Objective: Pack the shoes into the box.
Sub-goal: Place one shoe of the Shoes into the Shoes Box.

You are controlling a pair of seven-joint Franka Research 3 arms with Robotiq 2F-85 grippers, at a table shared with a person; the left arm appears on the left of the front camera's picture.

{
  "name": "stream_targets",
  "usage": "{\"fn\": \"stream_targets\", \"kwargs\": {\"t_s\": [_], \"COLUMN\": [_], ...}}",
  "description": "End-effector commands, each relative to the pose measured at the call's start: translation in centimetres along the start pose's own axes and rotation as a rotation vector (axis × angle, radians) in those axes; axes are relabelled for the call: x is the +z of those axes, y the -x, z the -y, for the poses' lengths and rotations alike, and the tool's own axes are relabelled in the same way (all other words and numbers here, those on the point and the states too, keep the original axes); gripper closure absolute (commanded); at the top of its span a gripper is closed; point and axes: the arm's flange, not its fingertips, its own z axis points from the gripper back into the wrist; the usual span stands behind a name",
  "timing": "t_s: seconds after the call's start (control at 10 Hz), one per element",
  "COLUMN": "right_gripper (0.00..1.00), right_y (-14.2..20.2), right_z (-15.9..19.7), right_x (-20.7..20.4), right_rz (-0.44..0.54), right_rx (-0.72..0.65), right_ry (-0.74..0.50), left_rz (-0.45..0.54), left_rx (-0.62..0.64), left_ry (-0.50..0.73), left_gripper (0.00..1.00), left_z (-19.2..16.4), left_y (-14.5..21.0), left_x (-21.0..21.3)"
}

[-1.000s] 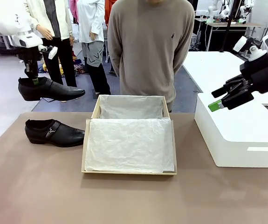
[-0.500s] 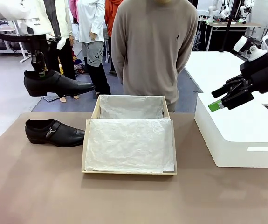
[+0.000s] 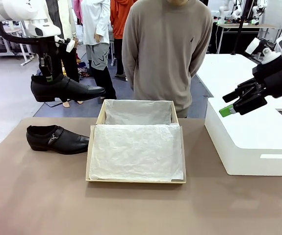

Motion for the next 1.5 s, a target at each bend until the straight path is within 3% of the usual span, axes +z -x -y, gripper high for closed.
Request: {"fn": "stream_targets", "kwargs": {"t_s": [0.0, 0.2, 0.7, 1.4], "right_gripper": [0.0, 0.0, 0.0, 0.0], "right_y": [0.0, 0.0, 0.0, 0.0], "right_z": [0.3, 0.3, 0.3, 0.3], "right_x": [-0.2, -0.2, -0.2, -0.2], "right_rz": [0.03, 0.03, 0.03, 0.03], "right_rx": [0.023, 0.023, 0.023, 0.023], "right_ry": [-0.012, -0.012, -0.012, -0.012], "left_rz": [0.002, -0.008, -0.023, -0.013], "left_rx": [-0.008, 0.018, -0.024, -0.107], "left_ry": [-0.008, 0.033, -0.001, 0.023], "left_gripper": [1.0, 1.0, 1.0, 1.0], "left_z": [0.0, 0.6, 3.8, 4.7], "left_y": [0.4, -0.1, -8.4, -19.9], "left_x": [0.4, -1.1, 1.9, 0.9]}}
